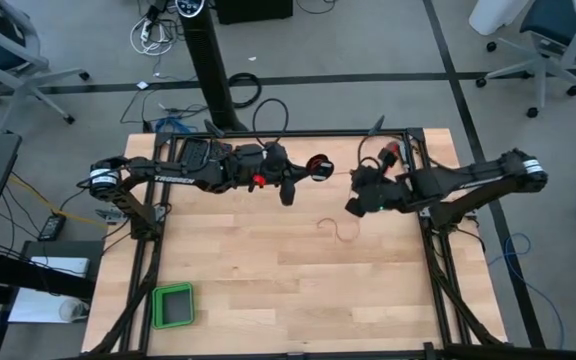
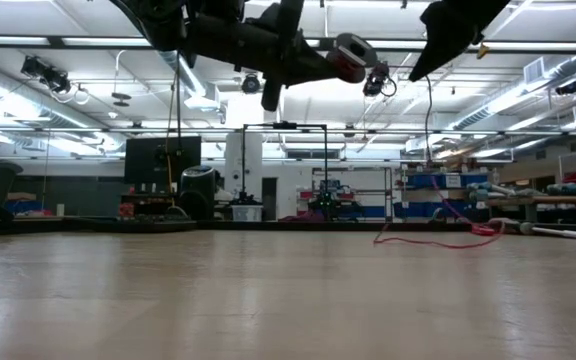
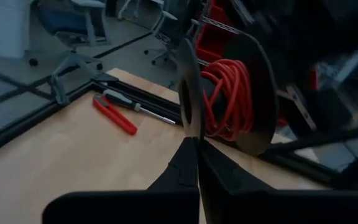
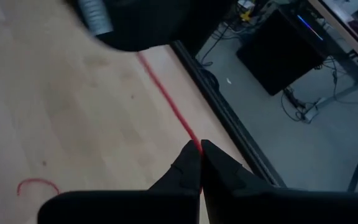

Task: Coil cords
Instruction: Coil the red wire onto the black spool

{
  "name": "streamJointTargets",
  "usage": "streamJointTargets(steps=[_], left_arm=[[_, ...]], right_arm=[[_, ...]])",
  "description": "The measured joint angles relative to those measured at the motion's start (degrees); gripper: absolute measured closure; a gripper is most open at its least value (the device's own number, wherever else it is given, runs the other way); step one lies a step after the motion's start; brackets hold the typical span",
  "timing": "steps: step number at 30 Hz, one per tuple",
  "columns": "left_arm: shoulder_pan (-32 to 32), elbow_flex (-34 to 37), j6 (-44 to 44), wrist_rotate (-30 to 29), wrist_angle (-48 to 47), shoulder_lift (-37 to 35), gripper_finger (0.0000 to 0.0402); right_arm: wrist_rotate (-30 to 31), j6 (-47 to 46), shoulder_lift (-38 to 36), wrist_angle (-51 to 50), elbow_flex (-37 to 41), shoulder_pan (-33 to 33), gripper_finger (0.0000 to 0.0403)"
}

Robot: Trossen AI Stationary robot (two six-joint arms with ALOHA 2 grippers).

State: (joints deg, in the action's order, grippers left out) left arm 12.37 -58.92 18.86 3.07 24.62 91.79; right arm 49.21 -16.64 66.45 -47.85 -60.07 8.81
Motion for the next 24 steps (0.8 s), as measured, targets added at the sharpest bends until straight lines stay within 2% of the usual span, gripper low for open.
streamJointTargets(steps=[6, 13, 16, 21, 24], left_arm=[[0.1, -0.1, -5.8, 2.1, -2.5, -0.1, 0.0401], [-0.3, 0.0, -12.1, 2.2, -7.6, -0.1, 0.0401], [-0.8, 0.0, -14.8, -1.7, -9.3, -0.1, 0.0401], [-1.8, 0.0, -19.8, -13.0, -12.6, -0.1, 0.0401], [-2.0, 0.0, -21.5, -16.2, -14.3, -0.1, 0.0401]], right_arm=[[-0.6, 1.1, -1.7, 2.3, 0.1, -2.3, 0.0401], [-0.9, 10.5, 0.1, 14.4, 0.1, -3.8, 0.0401], [-1.5, 13.1, 1.9, 19.0, 0.1, -4.6, 0.0401], [-1.9, 17.4, 5.0, 23.4, 0.1, -5.5, 0.0402], [-2.0, 22.6, 7.0, 27.3, 0.1, -5.5, 0.0402]])
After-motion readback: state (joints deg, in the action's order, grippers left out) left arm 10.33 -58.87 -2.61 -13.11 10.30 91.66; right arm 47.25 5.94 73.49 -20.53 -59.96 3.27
